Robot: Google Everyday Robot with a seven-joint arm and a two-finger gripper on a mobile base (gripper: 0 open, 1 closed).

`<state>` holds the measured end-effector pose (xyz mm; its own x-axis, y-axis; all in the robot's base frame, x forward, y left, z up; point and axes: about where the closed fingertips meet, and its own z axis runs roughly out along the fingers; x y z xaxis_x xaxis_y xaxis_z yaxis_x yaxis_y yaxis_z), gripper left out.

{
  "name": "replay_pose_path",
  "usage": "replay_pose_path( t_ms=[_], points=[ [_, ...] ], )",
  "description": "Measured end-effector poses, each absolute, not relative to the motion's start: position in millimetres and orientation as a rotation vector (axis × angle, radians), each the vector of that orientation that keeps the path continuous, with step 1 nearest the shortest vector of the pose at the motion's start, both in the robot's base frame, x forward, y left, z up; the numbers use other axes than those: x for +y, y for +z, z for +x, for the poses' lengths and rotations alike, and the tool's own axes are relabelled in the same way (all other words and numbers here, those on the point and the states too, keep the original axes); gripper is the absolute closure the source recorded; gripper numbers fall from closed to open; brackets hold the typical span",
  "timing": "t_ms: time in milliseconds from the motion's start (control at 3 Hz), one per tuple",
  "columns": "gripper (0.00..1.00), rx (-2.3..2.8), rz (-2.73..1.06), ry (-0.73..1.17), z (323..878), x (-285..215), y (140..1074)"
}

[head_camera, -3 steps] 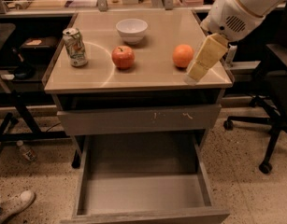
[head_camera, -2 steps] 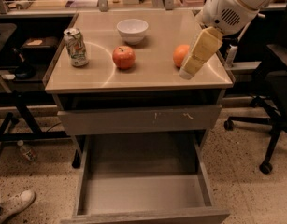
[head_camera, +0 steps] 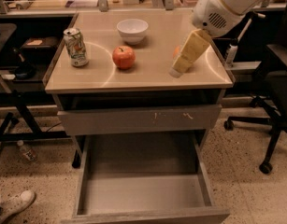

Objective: Place apple into middle drawer

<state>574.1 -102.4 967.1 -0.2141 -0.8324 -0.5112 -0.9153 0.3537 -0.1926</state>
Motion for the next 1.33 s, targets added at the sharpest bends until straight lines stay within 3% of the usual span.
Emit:
replay_pose_path(
  t_ms=[667, 1333],
  points=[
    [0.0, 2.109, -1.477, 0.23, 670, -50, 916],
    [0.0, 2.091, -1.487, 0.247, 680, -30, 912]
  ],
)
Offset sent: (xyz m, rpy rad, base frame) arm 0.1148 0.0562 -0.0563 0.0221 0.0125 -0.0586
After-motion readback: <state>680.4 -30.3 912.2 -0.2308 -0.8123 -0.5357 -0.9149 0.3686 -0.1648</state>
